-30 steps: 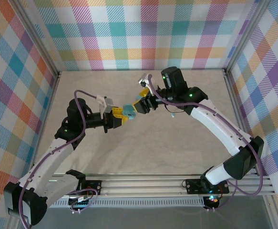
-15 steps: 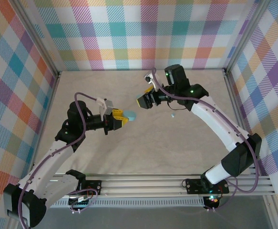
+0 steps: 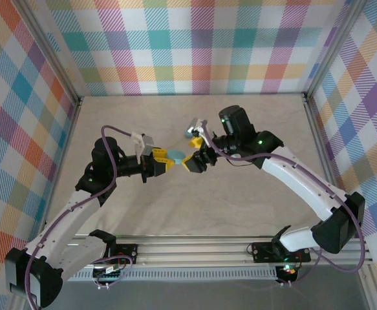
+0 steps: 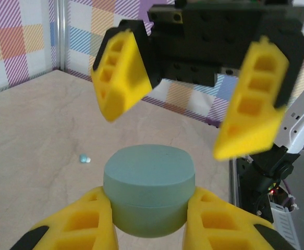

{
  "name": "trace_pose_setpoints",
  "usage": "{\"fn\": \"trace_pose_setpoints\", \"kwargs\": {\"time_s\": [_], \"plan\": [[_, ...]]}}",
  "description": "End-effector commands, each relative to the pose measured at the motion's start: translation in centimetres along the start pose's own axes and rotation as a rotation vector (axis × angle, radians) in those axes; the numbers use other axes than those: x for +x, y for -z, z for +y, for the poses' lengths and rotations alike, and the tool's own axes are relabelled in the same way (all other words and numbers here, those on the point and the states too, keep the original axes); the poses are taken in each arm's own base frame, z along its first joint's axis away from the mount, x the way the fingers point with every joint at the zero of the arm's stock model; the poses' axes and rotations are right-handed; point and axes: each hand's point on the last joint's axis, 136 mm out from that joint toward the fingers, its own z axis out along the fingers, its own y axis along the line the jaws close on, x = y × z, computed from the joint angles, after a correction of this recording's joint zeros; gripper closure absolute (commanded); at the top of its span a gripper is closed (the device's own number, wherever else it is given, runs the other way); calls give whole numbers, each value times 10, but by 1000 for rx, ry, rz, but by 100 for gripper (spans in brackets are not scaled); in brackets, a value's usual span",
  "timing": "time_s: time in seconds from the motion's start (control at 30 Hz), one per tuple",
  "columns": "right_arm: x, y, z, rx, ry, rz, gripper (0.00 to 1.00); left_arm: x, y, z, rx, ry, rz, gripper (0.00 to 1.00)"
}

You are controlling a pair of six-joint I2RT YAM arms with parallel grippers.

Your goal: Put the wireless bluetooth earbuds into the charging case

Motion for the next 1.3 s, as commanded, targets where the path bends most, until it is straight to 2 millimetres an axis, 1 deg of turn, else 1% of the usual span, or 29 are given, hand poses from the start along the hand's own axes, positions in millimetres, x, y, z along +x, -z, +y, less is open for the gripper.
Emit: {"fn": "trace_pose_setpoints", "kwargs": {"time_s": [0.0,0.13,0.33,0.43,0.53,0.6,0.73,1.07,1.13,1.27], "plan": [[-6,0,-6,27,112,-6,18,-21,1,-14,55,-56,-42,100],[-9,-7,-7,15,128,8,17,-22,1,-15,61,-53,-43,100],[-15,-14,-22,55,92,36,18,-23,2,-19,79,-53,-43,100],[-21,-9,-33,90,63,24,19,-22,2,-20,87,-53,-35,100],[-31,4,-46,115,7,-28,21,-20,2,-21,91,-56,-27,100],[-34,8,-50,115,-10,-45,22,-20,2,-22,95,-59,-27,100],[-31,4,-53,106,-24,-26,22,-22,3,-25,109,-67,-32,100],[-19,-8,-57,81,-91,12,24,-23,3,-25,103,-70,-35,100],[-19,-7,-56,76,-95,12,24,-22,3,-21,86,-66,-34,100],[-28,1,-45,47,-89,-18,23,-19,1,-14,56,-40,-17,100]]}}
